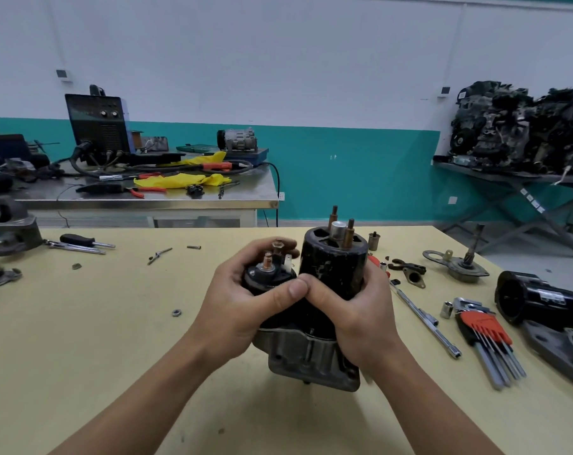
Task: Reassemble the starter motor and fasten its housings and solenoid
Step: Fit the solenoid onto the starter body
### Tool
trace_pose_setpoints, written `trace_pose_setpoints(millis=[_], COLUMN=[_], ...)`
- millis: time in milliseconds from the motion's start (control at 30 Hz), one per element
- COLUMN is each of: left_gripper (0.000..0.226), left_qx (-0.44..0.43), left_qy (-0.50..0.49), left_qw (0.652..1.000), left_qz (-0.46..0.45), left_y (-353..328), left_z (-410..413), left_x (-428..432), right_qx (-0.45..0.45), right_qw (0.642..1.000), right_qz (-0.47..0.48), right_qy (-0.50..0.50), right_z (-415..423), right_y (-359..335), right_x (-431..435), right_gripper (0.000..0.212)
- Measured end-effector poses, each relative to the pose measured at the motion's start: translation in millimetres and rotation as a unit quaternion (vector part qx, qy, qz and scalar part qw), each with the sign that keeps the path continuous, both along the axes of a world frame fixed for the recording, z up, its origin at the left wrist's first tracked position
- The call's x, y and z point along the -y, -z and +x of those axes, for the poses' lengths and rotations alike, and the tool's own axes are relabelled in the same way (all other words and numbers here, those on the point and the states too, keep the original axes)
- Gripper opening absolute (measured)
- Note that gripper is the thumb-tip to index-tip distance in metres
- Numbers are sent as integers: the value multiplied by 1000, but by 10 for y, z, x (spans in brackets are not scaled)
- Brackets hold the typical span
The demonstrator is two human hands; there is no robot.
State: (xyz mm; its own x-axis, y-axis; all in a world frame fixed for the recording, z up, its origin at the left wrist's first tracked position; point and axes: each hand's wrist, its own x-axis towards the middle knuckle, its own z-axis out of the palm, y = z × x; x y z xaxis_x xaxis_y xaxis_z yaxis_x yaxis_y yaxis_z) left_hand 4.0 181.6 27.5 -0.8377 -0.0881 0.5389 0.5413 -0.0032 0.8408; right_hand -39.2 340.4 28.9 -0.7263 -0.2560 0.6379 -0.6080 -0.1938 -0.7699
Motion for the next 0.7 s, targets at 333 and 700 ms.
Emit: trace_pose_setpoints(millis=[333,700], left_gripper=[53,27], left_qx=[296,354], left_qy=[-256,-337], left_qw=[804,726], left_qz=[-447,-484], left_y=[-188,430], left_z=[59,-256], left_x=[1344,1563], right_qx=[44,36], right_qw=[999,999], right_qz=[11,11], right_qy=[29,28], right_z=[-45,-1], right_y=[40,36], right_x=[-2,5], right_gripper=[35,35])
